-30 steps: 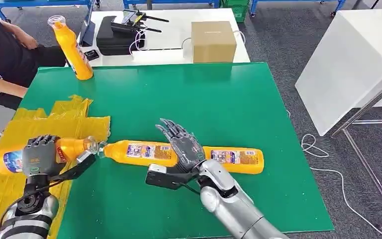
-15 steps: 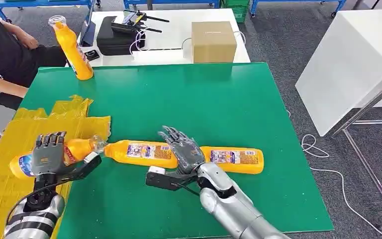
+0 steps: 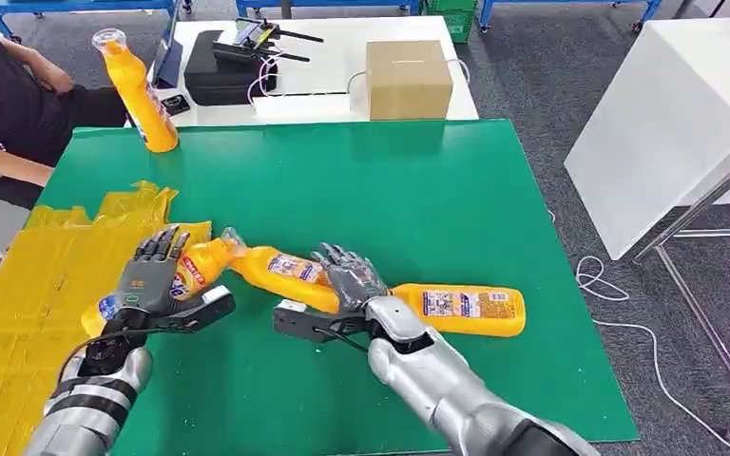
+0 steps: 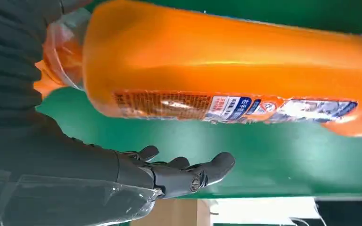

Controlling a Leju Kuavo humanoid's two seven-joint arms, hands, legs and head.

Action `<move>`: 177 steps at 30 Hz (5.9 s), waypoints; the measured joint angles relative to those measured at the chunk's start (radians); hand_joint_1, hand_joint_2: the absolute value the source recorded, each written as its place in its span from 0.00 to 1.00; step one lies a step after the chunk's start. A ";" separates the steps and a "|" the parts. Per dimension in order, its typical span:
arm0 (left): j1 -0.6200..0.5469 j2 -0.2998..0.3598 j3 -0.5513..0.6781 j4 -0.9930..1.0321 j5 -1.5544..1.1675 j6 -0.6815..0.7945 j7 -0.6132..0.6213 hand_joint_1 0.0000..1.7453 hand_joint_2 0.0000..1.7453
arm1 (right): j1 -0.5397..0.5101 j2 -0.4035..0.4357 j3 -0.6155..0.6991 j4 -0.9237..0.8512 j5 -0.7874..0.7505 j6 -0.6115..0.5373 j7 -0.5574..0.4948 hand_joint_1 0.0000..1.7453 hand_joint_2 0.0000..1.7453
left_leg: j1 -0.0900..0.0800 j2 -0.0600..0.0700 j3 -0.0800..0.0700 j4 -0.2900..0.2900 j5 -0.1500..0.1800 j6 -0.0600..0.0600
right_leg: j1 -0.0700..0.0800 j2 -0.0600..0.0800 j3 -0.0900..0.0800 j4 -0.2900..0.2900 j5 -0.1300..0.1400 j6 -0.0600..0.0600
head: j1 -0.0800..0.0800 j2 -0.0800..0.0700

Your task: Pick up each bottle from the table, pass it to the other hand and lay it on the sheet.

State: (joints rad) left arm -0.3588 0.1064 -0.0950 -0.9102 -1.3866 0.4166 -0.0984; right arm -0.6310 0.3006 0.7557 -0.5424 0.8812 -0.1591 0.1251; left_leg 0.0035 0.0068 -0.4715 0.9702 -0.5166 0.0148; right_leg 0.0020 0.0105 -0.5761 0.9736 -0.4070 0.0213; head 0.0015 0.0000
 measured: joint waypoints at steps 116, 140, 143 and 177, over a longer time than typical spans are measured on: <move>0.581 -0.110 0.121 -0.732 1.751 -1.048 -0.360 0.00 1.00 | 0.256 0.058 0.040 -0.438 0.097 -0.370 -0.296 0.95 1.00 | 0.000 0.000 -0.004 -0.001 -0.001 0.000 | -0.001 -0.001 -0.003 0.000 -0.001 0.000 | 0.000 0.000; 0.628 -0.101 0.167 -0.744 1.805 -1.045 -0.363 0.00 1.00 | 0.231 0.061 0.289 -0.319 0.045 -0.333 -0.370 0.97 1.00 | 0.000 0.000 -0.003 -0.001 -0.001 0.000 | 0.000 -0.001 -0.003 -0.001 -0.001 0.000 | 0.001 0.000; 0.638 -0.101 0.173 -0.748 1.809 -1.046 -0.363 0.00 1.00 | 0.229 0.061 0.307 -0.305 0.043 -0.332 -0.380 0.96 1.00 | 0.000 0.000 -0.003 -0.001 -0.001 0.000 | 0.000 -0.001 -0.003 -0.001 -0.001 0.000 | 0.000 0.000; 0.658 -0.118 0.194 -0.759 1.831 -1.056 -0.360 1.00 1.00 | 0.227 0.061 0.324 -0.290 0.042 -0.326 -0.386 0.92 1.00 | 0.000 0.000 -0.003 -0.001 -0.001 0.000 | 0.000 0.000 -0.003 -0.001 -0.001 0.000 | 0.001 0.000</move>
State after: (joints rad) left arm 0.2990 -0.0115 0.0988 -1.6693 0.4444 -0.6397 -0.4589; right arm -0.4041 0.3620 1.0796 -0.8320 0.9232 -0.4852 -0.2613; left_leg 0.0032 0.0072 -0.4742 0.9695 -0.5173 0.0145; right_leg 0.0024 0.0100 -0.5793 0.9729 -0.4077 0.0209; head 0.0023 0.0000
